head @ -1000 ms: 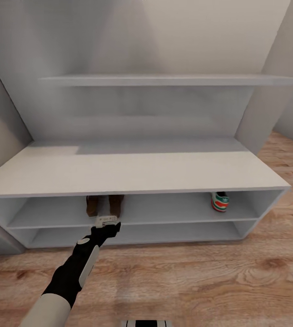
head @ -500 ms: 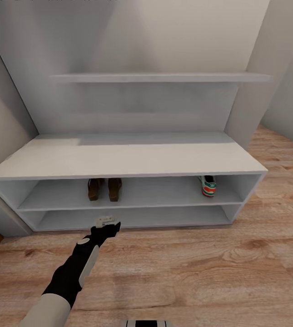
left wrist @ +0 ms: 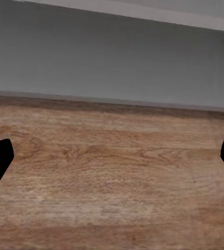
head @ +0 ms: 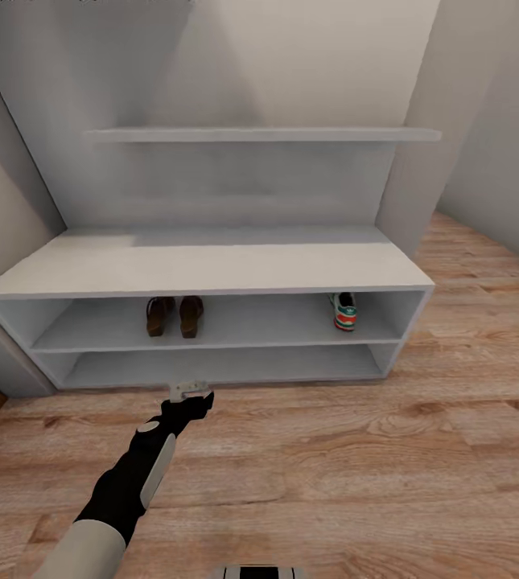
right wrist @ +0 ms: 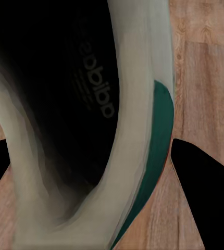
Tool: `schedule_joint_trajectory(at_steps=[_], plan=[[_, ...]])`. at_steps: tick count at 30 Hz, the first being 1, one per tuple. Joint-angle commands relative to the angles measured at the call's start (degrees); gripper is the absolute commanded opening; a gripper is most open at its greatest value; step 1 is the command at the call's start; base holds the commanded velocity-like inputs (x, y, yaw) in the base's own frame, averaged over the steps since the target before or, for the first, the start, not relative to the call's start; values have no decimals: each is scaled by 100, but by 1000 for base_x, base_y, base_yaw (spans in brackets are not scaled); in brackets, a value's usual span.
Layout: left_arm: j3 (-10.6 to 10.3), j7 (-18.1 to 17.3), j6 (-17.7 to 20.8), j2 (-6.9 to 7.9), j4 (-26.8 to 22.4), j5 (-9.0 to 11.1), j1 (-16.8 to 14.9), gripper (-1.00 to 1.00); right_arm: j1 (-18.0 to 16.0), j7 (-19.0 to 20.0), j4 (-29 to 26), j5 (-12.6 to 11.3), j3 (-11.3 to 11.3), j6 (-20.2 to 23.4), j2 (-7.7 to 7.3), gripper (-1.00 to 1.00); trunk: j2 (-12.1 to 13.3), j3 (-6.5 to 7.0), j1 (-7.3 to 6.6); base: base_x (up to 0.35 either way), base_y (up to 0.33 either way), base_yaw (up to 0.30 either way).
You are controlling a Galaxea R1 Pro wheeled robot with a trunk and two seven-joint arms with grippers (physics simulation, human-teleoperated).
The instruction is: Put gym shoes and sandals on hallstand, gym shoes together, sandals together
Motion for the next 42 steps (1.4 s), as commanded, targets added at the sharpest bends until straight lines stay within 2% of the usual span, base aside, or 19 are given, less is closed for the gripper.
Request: schedule_joint_trajectory(at_steps=[1, 8, 21, 24, 27, 30, 36, 40, 42], plan=[[-8, 23, 32, 1, -5, 59, -2, 100, -9, 59, -7, 58, -24, 18, 3, -100, -2, -5, -3, -187, -238, 0], [-13, 11, 31, 3, 19, 64, 4, 100, -9, 80, -13, 50, -20, 18, 6, -100, -2, -5, -3, -111, -187, 0], [-26, -40, 25, -9, 22, 83, 51, 100, -9, 70, 25, 57, 24, 18, 17, -100, -2, -5, -3, -8, -13, 0], [-27, -40, 24, -9, 22, 82, 51, 100, -9, 69, 33, 57, 231, 18, 146, -100, -2, -5, -3, 0, 0, 0], [-26, -40, 24, -9, 22, 78, 51, 100, -9, 73, 36, 54, 688, 18, 371, -100, -2, -5, -3, -95, 0, 0], [-21, -40, 24, -4, 22, 78, 51, 100, -9, 81, 37, 51, 995, 18, 487, -100, -2, -5, -3, -253, 0, 0], [-16, -40, 24, 6, 20, 74, 51, 100, -9, 85, 37, 49, 1148, 18, 668, -100, -2, -5, -3, -292, 0, 0], [-15, -62, -60, 153, 21, 83, 56, 100, -9, 90, 68, 36, 1184, 18, 763, -100, -2, -5, -3, -50, 0, 0], [-17, -154, -278, 213, 28, 87, 58, 100, -9, 90, 110, 37, 1198, 18, 878, -100, -2, -5, -3, -16, 0, 0]])
